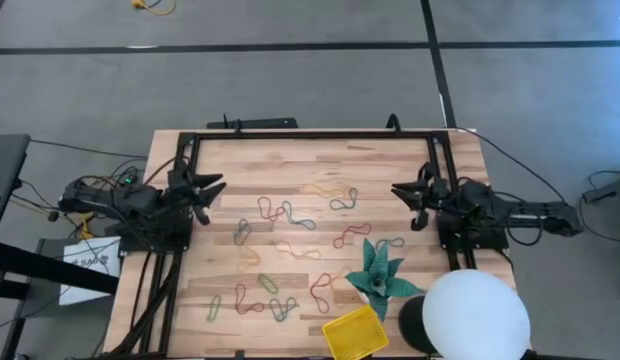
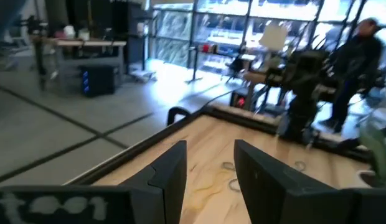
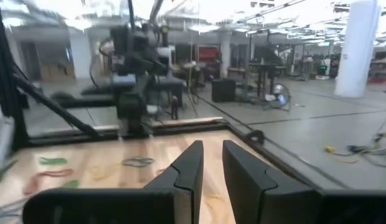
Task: Pick and place items into bin
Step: Put the red rubber band into the yellow bin
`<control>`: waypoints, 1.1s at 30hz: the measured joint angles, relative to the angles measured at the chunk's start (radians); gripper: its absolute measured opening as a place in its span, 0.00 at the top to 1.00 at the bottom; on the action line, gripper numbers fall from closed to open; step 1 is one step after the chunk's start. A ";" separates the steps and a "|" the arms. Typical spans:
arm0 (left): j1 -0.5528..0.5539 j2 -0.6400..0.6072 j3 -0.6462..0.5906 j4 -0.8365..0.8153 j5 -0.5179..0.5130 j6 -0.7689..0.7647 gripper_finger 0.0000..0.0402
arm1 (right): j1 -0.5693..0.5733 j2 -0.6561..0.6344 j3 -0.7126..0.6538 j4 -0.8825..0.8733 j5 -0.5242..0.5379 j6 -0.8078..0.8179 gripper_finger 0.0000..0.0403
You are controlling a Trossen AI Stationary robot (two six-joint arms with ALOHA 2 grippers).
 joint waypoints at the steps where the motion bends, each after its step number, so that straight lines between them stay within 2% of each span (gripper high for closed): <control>1: 0.000 0.018 0.011 -0.007 -0.008 -0.003 0.69 | -0.011 0.042 0.027 0.005 0.000 -0.017 0.86; 5: 0.000 0.103 0.053 -0.018 -0.010 -0.006 0.69 | -0.063 0.239 0.150 -0.071 -0.015 -0.027 0.86; 9: 0.000 0.183 0.070 -0.017 -0.010 -0.028 0.69 | -0.111 0.475 0.266 -0.257 -0.121 0.108 0.86; 11: 0.000 0.217 0.070 -0.025 -0.006 -0.040 0.69 | -0.121 0.607 0.306 -0.326 -0.140 0.130 0.86; 14: 0.000 0.262 0.070 -0.036 0.018 -0.059 0.69 | -0.132 0.777 0.359 -0.336 -0.149 0.134 0.86; 19: 0.000 0.313 0.070 -0.038 0.067 -0.110 0.69 | -0.135 1.021 0.463 -0.408 -0.235 0.138 0.86; 25: 0.000 0.329 0.070 -0.042 0.095 -0.113 0.69 | -0.086 1.219 0.607 -0.574 -0.262 0.146 0.86; 33: 0.000 0.329 0.070 -0.048 0.118 -0.115 0.69 | -0.001 1.368 0.737 -0.669 -0.262 0.146 0.86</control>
